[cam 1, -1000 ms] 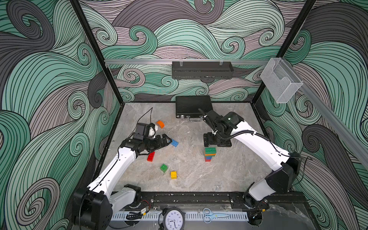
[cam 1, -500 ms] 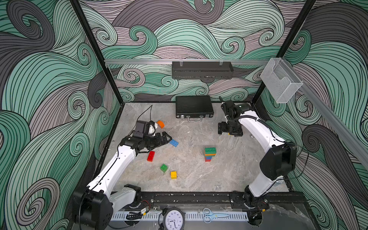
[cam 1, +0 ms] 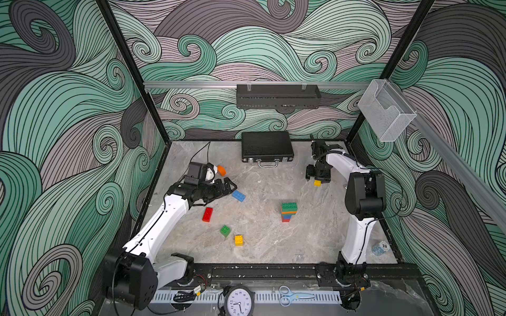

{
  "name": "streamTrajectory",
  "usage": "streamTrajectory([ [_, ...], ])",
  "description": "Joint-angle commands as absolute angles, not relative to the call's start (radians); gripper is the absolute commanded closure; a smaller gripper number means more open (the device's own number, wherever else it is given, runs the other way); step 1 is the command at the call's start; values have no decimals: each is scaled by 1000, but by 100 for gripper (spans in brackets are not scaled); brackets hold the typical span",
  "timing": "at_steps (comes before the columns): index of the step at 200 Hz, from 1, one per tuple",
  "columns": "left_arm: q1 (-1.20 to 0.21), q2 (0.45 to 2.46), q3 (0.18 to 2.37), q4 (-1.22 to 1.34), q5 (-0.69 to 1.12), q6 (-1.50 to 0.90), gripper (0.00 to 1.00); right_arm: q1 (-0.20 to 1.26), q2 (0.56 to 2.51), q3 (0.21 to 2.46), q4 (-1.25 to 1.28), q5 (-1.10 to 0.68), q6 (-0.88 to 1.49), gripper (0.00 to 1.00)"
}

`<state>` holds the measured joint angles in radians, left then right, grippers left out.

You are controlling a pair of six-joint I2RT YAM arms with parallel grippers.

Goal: Assemble an ice cream with lego
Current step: Pick up the lego brick from the center of the board.

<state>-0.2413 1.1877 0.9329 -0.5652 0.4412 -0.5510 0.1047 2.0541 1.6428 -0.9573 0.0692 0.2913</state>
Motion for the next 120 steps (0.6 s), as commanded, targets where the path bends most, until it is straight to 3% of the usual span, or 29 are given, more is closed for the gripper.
streamTrajectory([
  [1,-236,1198,968,-569,428,-554,2,82,2079,1678,-916,74,269,34],
  [120,-236,1225,976,-560,433,-552,2,36,2157,1696,-868,59,230,43],
])
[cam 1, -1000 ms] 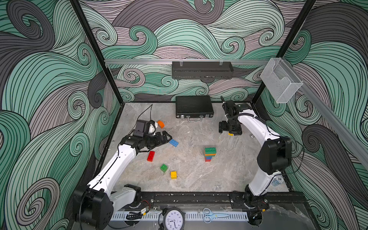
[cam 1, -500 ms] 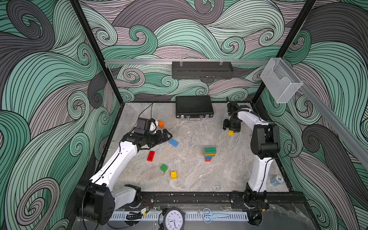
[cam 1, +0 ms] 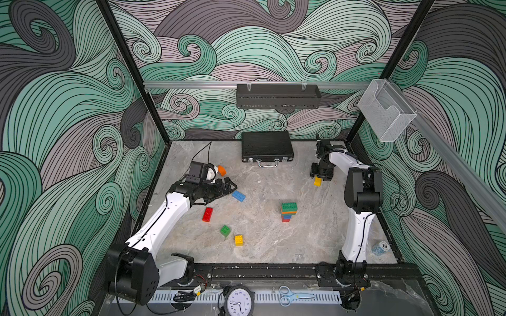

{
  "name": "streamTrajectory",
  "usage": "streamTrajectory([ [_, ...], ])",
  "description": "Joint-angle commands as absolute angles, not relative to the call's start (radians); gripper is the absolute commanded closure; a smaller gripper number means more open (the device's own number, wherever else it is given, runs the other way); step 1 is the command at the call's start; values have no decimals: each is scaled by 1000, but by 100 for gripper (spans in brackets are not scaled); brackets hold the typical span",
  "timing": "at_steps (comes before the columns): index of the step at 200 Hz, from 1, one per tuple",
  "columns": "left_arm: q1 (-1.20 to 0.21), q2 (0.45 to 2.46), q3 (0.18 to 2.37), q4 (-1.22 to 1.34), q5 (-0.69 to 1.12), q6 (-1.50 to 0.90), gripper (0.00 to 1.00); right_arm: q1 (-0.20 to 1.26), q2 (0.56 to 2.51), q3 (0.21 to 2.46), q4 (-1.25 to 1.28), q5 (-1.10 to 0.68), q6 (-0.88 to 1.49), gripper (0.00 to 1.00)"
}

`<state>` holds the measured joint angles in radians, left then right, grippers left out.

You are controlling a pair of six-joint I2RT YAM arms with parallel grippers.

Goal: Assemble an ice cream with lego
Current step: Pick up the lego brick from the center of the board.

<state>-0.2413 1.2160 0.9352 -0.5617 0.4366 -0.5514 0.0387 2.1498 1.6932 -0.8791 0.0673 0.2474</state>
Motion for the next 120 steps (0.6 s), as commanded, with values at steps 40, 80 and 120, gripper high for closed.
streamTrajectory([
  [40,-236,1222,970,-560,433,-553,2,30,2168,1698,-867,57,229,47],
  [80,-235,1219,968,-560,431,-552,2,22,2176,1694,-867,56,231,47],
  [120,-235,1220,968,-558,431,-554,2,19,2183,1699,-864,47,230,50],
])
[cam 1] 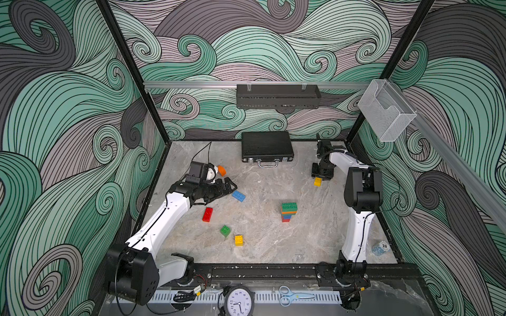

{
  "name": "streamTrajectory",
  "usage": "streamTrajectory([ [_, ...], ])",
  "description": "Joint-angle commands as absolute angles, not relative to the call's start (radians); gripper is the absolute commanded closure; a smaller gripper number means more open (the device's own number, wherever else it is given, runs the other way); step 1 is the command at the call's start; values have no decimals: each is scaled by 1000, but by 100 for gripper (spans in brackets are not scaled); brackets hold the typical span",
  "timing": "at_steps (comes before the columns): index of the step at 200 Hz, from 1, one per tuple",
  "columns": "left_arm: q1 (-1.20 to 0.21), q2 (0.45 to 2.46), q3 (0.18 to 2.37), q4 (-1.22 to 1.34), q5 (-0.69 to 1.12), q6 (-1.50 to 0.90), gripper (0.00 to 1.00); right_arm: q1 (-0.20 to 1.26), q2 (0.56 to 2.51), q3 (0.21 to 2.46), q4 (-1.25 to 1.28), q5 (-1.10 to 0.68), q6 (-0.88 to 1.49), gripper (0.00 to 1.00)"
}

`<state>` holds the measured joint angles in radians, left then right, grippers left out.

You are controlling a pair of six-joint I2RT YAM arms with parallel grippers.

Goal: Assemble an ice cream with lego
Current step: Pick up the lego brick from the center of the board.

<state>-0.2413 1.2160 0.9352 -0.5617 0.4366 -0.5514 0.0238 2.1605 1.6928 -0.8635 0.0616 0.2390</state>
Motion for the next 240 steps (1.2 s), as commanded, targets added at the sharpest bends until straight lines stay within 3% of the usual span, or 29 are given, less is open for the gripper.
streamTrajectory([
  [1,-235,1221,968,-558,431,-554,2,19,2184,1699,-864,47,231,51],
  [152,-235,1212,957,-558,425,-555,2,14,2191,1695,-862,43,238,59],
  [240,-236,1200,955,-560,422,-557,2,18,2144,1685,-886,22,232,78],
])
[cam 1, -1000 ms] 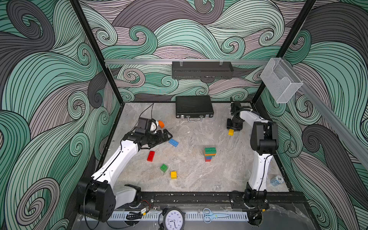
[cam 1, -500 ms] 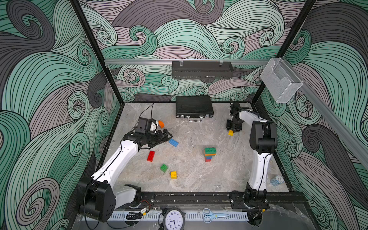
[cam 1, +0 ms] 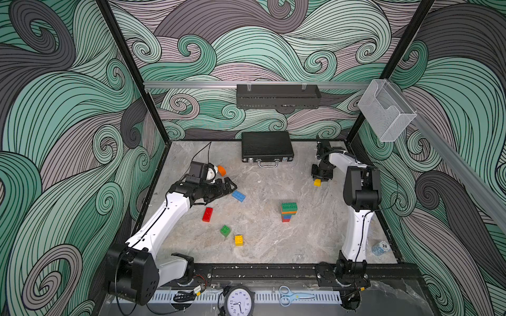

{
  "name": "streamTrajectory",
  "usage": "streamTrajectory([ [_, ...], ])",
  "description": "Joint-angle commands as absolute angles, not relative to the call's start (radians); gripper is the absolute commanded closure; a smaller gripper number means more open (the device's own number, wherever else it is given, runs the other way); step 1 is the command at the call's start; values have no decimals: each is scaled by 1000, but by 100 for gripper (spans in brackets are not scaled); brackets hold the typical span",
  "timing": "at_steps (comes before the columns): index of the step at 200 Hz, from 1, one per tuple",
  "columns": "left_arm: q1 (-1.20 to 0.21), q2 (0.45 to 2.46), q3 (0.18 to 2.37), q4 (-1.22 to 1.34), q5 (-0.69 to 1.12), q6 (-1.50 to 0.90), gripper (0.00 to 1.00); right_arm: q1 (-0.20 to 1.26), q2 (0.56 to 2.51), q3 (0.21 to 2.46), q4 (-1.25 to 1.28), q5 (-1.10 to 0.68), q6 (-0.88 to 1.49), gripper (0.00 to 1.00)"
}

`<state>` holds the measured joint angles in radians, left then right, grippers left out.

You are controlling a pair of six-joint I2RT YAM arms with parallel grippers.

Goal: Assemble an ice cream with lego
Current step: Pick up the lego brick from the center of the board.

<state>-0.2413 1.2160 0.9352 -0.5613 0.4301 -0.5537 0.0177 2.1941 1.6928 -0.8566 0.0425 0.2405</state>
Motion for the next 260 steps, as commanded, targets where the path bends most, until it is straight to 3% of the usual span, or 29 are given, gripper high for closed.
streamTrajectory([
  [1,-236,1200,955,-560,422,-557,2,19,2141,1685,-887,22,231,79],
  [18,-235,1193,952,-558,422,-558,2,29,2088,1678,-909,3,208,83],
  [32,-236,1189,947,-550,423,-564,2,39,2049,1683,-947,-11,173,100],
  [125,-235,1152,922,-529,450,-560,2,242,1773,1715,-1144,-110,-167,100],
  [195,-235,1116,910,-549,466,-534,2,309,1546,1653,-1225,-453,-667,100],
  [260,-236,1104,911,-555,475,-516,2,432,1530,1693,-1418,-412,-1031,100],
])
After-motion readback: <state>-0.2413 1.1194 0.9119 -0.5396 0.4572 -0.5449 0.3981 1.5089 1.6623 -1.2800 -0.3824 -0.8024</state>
